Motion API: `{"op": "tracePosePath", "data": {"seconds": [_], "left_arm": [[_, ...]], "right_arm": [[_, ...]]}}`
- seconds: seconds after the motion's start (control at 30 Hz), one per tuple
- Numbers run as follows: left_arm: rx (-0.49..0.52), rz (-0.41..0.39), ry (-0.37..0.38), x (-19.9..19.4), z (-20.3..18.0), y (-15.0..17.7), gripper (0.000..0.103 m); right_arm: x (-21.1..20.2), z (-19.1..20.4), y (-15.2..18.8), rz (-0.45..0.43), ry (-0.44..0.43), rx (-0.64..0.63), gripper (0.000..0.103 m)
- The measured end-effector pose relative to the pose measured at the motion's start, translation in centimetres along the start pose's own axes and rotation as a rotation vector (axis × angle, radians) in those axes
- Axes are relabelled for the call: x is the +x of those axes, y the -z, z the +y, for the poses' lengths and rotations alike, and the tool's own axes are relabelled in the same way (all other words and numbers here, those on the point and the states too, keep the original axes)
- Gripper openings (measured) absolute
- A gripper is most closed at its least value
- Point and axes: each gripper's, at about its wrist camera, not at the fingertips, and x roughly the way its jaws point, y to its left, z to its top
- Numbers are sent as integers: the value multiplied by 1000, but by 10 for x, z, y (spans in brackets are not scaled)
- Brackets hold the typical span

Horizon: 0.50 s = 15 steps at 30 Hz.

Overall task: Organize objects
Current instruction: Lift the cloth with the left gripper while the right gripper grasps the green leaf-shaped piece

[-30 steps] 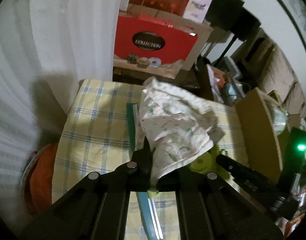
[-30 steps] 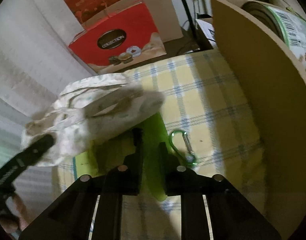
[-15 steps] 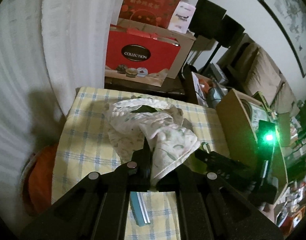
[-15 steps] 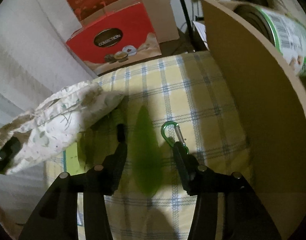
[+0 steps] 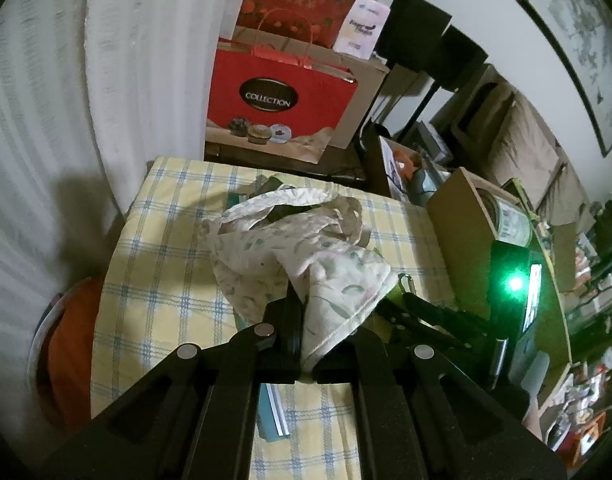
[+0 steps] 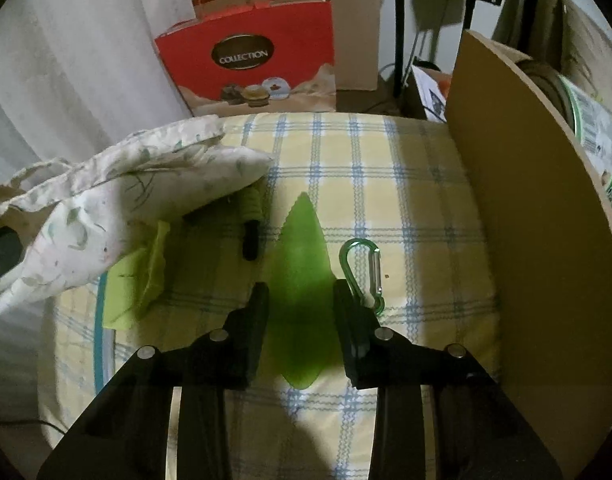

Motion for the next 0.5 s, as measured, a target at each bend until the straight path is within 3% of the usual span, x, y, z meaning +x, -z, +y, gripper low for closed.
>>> {"op": "tracePosePath", "data": {"seconds": [0.2,0.5], "left_arm": [[12,-24,20,-14,-9,-3,3],[51,-91,80,-57,-41,-16,3]], "right_arm": [[-15,-12,-3,-20,-43,48,32],[-73,-18,-6,-88,-73,28,32]]}}
